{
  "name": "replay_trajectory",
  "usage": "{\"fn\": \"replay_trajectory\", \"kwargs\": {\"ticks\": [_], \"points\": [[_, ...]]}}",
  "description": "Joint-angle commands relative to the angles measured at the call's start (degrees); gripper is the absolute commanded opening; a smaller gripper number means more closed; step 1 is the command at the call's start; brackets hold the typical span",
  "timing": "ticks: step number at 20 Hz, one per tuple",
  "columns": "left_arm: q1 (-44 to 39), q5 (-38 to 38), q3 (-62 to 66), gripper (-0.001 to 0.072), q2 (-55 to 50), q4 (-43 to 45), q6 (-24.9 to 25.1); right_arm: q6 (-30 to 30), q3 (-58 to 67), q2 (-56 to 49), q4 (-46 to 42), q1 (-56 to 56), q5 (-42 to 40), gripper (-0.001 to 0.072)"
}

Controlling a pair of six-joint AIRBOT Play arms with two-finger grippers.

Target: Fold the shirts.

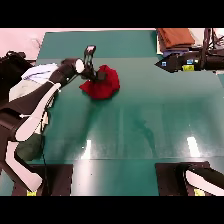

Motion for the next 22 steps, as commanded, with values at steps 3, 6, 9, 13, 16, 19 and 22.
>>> {"fn": "replay_trajectory", "kwargs": {"ticks": [3,6,9,13,16,19,22], "points": [[0.7,-2.45,15.58,0.0027,9.4,0.9,5.77,0.02,0.02,4.26,0.0,0.0,-1.68,0.0015],[-0.31,-3.06,18.67,0.0027,20.7,0.57,10.69,0.0,0.02,9.64,-0.04,0.0,-6.97,0.0015],[-3.56,-8.72,18.67,0.0027,28.37,0.59,14.84,0.0,0.0,14.05,-0.15,0.0,-11.93,0.0015],[-9.9,-18.78,14.95,0.0028,28.96,0.55,17.99,0.0,0.0,16.94,-0.17,-0.04,-13.57,0.0015],[-11.85,-18.51,5.62,0.0336,28.15,-0.87,18.38,0.0,0.0,17.27,-0.11,-0.04,-13.35,0.0015],[-9.51,-17.84,0.39,0.0559,27.85,-0.37,15.17,0.02,0.0,17.25,-0.04,0.0,-13.05,0.0015],[-1.49,-18.18,0.26,0.0559,27.91,-0.35,10.91,0.02,0.0,17.25,-0.04,0.02,-12.98,0.0015]]}}
